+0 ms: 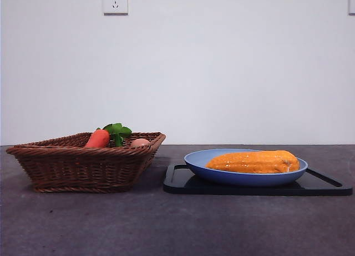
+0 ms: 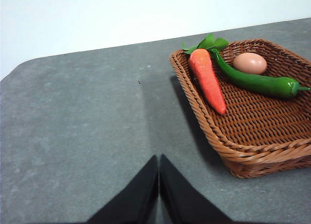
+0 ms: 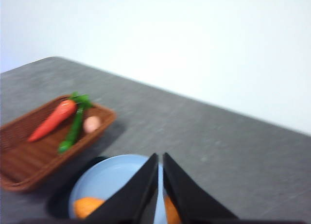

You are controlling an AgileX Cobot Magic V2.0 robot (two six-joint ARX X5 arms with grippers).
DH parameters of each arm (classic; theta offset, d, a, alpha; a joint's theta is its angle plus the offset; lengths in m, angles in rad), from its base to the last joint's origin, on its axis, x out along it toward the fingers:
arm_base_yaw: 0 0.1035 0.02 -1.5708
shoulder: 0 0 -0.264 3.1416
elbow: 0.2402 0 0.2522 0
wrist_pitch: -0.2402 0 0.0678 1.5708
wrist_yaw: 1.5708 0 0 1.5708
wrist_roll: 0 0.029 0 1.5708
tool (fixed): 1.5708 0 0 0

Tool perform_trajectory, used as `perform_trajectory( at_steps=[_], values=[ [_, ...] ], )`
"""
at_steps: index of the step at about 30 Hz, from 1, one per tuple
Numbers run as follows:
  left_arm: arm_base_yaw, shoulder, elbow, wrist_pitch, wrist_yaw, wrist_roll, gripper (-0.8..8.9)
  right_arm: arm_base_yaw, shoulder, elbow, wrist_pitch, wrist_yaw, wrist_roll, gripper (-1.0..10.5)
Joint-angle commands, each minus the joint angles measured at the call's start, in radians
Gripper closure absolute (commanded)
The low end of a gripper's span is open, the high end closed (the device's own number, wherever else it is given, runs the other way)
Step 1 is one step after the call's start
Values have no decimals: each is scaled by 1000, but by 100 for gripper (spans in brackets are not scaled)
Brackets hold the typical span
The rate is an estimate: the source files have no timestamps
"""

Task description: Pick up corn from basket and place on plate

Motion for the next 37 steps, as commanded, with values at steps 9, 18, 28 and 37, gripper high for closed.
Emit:
perform_trajectory(
  at_steps=[9, 18, 28, 37],
  values=[
    [2, -2, -28, -4, -2, -9, 807, 19, -287, -470, 323, 199, 40, 945],
    [2, -2, -28, -4, -2, -9, 807, 60, -408, -677, 410, 354, 88, 945],
    [2, -2, -28, -4, -1, -9, 807, 77, -473, -777, 406, 374, 95, 945],
    [2, -2, -28, -4, -2, -9, 807, 99, -486, -777, 306, 378, 93, 945]
  ],
)
